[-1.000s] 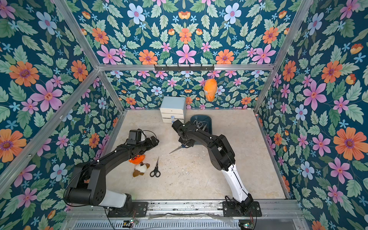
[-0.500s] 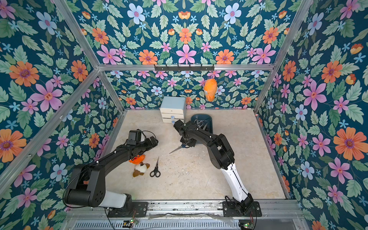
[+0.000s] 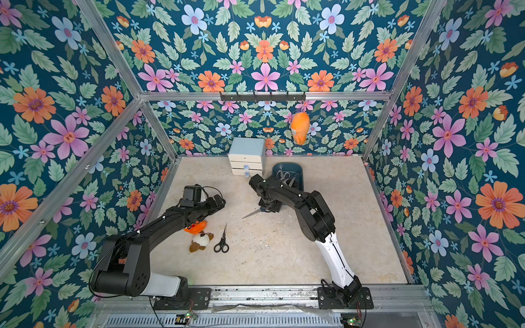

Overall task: Put the scissors into the storage box
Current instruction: Pick up the scissors from the center of the board.

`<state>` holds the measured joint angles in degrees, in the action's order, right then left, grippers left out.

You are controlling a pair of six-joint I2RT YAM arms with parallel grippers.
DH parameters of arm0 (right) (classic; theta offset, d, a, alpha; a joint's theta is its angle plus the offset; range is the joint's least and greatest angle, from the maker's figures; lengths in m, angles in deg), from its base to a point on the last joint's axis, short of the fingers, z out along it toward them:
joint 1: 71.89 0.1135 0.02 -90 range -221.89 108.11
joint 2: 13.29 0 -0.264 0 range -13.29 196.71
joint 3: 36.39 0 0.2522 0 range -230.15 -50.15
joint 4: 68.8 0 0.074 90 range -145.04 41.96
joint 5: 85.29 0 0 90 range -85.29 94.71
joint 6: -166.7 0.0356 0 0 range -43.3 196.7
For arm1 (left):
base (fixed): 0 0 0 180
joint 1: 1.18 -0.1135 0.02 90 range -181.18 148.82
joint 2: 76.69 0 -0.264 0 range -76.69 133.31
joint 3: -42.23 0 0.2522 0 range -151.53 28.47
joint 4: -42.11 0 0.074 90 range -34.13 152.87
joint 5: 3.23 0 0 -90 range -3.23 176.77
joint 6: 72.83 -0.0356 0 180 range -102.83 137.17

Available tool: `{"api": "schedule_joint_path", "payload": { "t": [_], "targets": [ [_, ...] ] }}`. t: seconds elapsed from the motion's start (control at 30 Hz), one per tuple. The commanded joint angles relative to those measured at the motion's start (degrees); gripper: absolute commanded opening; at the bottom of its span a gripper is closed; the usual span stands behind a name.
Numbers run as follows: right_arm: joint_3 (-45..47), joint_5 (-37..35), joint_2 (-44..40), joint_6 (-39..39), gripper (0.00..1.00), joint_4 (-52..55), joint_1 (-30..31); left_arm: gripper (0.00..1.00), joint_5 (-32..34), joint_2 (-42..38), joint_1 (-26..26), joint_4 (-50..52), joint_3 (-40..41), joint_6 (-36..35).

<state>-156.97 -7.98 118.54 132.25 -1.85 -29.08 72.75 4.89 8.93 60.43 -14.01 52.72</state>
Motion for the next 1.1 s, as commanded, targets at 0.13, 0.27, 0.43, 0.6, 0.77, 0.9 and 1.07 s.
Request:
{"api": "schedule_joint_path", "payload": {
  "t": [0.13,0.27,0.43,0.6,0.77,0.9,1.07],
  "targets": [
    [1.94,-0.83,1.5,-0.88,0.16,-1.57,0.07,0.99,1.28,-1.4,-0.09,1.33,0.2,0.02],
    [3.97,-0.76,1.5,-0.84,0.1,-3.35,0.05,0.99,1.54,-1.52,-0.09,1.55,-0.22,0.21],
    [5.04,-0.58,1.39,-1.37,0.01,-4.59,0.03,0.99,1.47,-1.05,-0.09,2.14,-1.33,-0.23],
    [5.29,-0.85,-0.34,-3.64,0.0,-5.89,0.08,0.99,1.52,-0.96,-0.09,2.21,-1.47,-0.72],
    [5.14,-0.98,-4.09,-8.76,0.0,-7.61,0.44,0.99,1.33,-0.39,-0.1,2.48,-2.07,-1.52],
    [3.8,0.37,-6.63,-13.74,0.0,-7.3,1.03,0.99,1.13,1.12,-0.09,2.47,-3.58,-2.66],
    [3.13,2.58,-9.63,-17.5,0.0,-6.52,1.65,0.99,0.16,3.49,-0.2,2.27,-6.15,-3.04]
  ]
}}
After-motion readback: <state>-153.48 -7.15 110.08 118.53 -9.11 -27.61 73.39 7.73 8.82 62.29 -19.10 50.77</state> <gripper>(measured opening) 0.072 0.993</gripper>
